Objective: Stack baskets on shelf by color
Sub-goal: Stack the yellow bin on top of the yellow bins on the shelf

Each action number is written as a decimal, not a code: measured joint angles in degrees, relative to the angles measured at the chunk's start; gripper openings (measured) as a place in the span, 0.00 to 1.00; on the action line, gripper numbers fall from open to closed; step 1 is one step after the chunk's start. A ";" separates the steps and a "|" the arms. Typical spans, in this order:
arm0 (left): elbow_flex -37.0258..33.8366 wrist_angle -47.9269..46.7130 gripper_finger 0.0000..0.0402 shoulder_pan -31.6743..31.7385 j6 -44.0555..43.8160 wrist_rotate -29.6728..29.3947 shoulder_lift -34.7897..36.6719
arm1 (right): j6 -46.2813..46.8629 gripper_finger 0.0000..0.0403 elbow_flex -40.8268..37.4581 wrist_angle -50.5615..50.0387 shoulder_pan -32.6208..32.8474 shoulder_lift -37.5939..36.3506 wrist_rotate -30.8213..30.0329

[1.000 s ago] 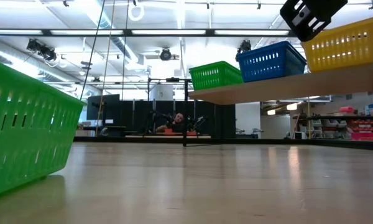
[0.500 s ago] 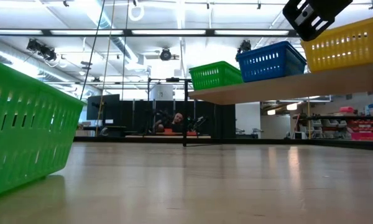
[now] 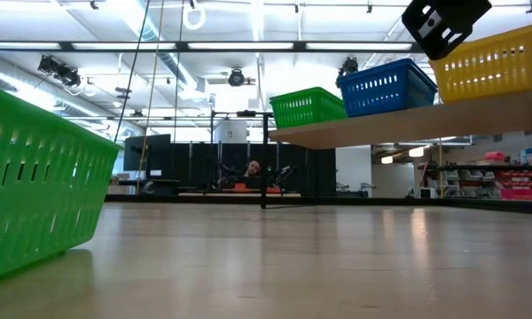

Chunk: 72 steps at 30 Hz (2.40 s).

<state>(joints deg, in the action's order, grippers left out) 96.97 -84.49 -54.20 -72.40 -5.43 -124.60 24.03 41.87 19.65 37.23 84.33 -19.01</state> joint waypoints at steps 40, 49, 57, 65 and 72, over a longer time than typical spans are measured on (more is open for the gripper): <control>0.20 23.21 0.03 23.48 80.41 -17.25 5.88 | 4.61 0.47 11.87 -30.00 -13.92 0.02 -6.26; 0.20 34.27 0.03 24.92 90.85 -21.87 5.88 | 5.96 0.47 13.77 -37.80 -17.84 0.04 -3.15; 0.20 34.64 0.03 24.56 92.78 -25.14 5.88 | 9.61 0.47 13.76 -42.17 -20.35 0.04 0.77; 0.20 35.28 0.04 23.09 95.41 -28.94 5.88 | 11.00 0.46 13.76 -44.17 -20.28 0.04 1.02; 0.20 35.41 0.13 22.43 92.49 -32.23 6.13 | 10.21 0.27 13.76 -44.61 -20.02 0.04 3.80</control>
<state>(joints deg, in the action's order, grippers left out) 97.17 -49.08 -31.77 20.09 -37.66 -118.46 34.24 55.64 -24.96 17.22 84.38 -15.21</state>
